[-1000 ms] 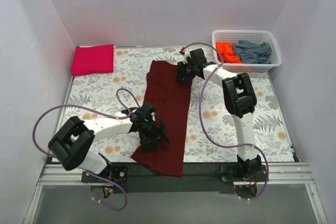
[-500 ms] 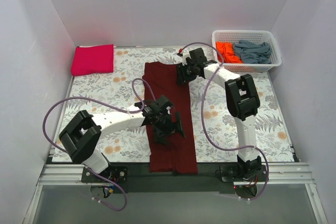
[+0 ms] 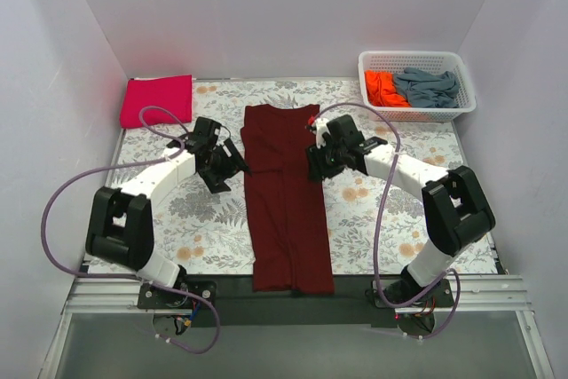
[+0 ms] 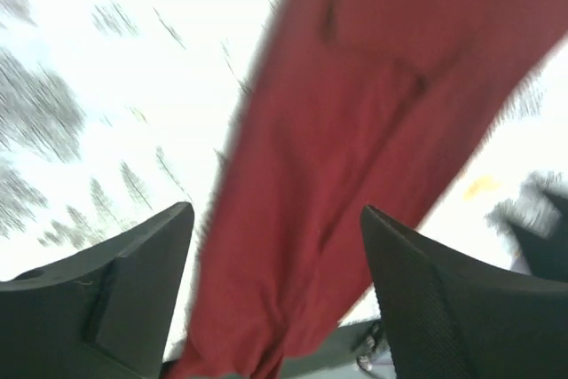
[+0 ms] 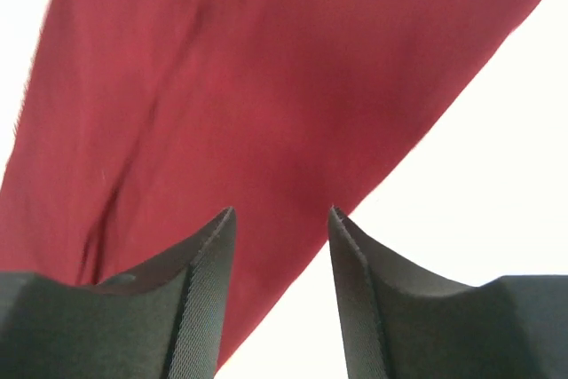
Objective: Fold and stack the t-shirts
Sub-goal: Fold the tshirt
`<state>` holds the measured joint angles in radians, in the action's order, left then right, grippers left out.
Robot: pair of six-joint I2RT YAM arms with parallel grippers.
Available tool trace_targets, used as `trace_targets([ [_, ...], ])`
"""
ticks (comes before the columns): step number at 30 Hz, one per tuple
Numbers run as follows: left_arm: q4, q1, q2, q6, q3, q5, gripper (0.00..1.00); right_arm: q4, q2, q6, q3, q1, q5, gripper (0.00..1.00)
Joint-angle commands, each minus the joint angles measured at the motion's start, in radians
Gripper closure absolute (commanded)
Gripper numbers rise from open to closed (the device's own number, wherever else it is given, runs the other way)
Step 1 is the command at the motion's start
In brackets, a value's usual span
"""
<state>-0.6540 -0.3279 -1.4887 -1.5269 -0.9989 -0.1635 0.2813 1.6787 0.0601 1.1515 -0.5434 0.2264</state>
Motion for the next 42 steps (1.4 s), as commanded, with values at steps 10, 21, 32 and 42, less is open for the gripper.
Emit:
trace_targets([
  [10, 0.208, 0.162, -0.422, 0.102, -0.332, -0.073, 0.42, -0.039, -0.211, 0.101, -0.361, -0.070, 0.047, 0.65],
  [21, 0.277, 0.168, -0.653, 0.091, -0.538, -0.085, 0.45, -0.074, -0.235, 0.095, -0.429, -0.081, 0.079, 0.70],
  [32, 0.346, 0.188, -0.700, 0.109, -0.500, -0.064, 0.64, -0.076, -0.241, 0.089, -0.432, -0.079, 0.079, 0.70],
  [42, 0.424, 0.199, -0.651, 0.123, -0.420, -0.070, 0.82, -0.077, -0.240, 0.089, -0.443, -0.081, 0.077, 0.70],
])
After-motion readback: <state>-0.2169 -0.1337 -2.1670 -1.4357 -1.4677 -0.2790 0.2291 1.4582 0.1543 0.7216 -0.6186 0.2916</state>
